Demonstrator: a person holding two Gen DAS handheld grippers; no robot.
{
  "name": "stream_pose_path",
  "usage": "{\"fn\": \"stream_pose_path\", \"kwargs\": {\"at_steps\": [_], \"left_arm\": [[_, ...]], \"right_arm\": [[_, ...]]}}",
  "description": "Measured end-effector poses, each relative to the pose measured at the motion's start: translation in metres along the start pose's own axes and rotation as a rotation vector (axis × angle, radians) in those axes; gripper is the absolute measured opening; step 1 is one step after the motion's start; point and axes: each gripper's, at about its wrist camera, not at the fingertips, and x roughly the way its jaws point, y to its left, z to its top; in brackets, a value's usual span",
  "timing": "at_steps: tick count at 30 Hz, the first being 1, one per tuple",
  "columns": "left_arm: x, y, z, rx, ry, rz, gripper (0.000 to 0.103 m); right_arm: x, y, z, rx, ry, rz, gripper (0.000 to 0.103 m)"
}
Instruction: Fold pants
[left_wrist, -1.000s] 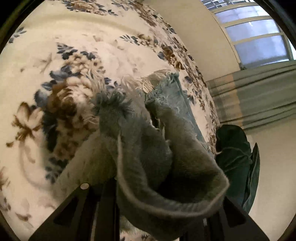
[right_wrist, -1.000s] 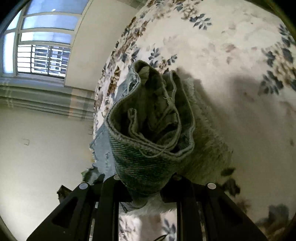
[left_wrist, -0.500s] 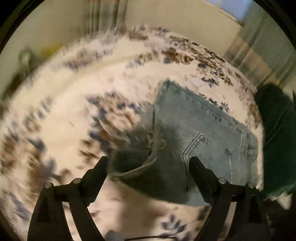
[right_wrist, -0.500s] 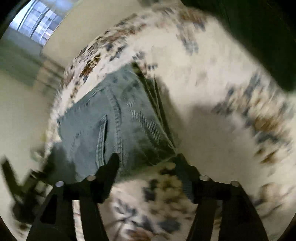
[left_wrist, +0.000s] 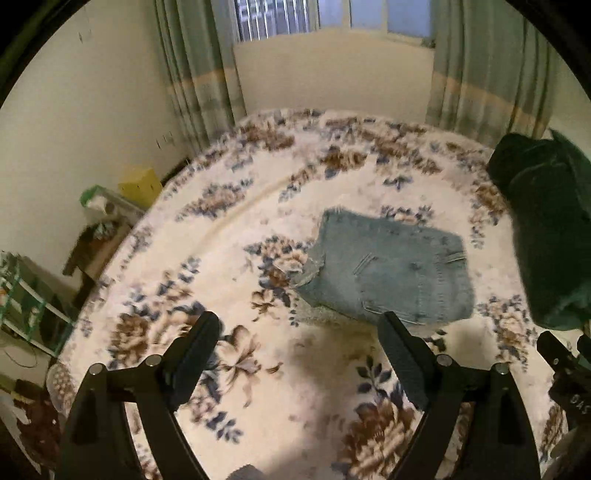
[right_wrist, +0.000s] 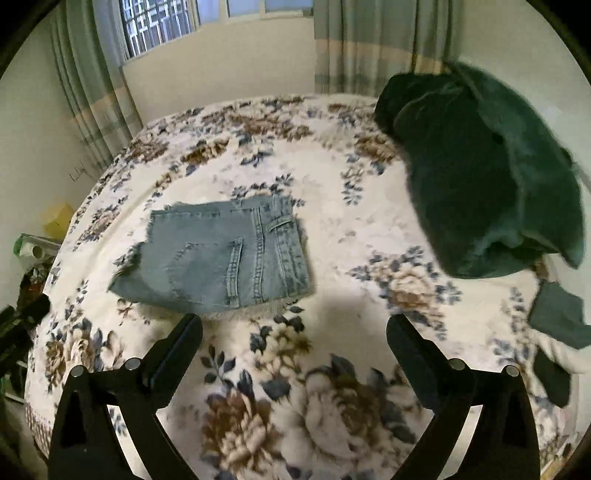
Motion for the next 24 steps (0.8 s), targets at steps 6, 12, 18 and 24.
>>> {"fn": "stream_pose_path", "kwargs": {"at_steps": [6, 12, 18, 24], "left_arm": [[-0.117, 0.005, -0.014, 0.009, -0.099, -0.026, 0.087], [-0.219, 0.011, -0.04, 0.023, -0.173, -0.051, 0.087], [-0.295, 0.024, -0.073, 0.026, -0.217, -0.071, 0.087], [-0.354, 0.041, -0.097, 0.032, -0.253, -0.088, 0.087]], "right_arm": [[-0.138, -0.01, -0.024, -0.033, -0.121, -0.01, 0.101], [-0.269, -0.027, -0.061, -0.03, -0.198, 0.02, 0.101], [-0.371, -0.035, -0.1, -0.044, -0.246, 0.037, 0.101], [-0.45, -0.037, -0.131, -0.041, -0.283, 0.047, 0.101]]}}
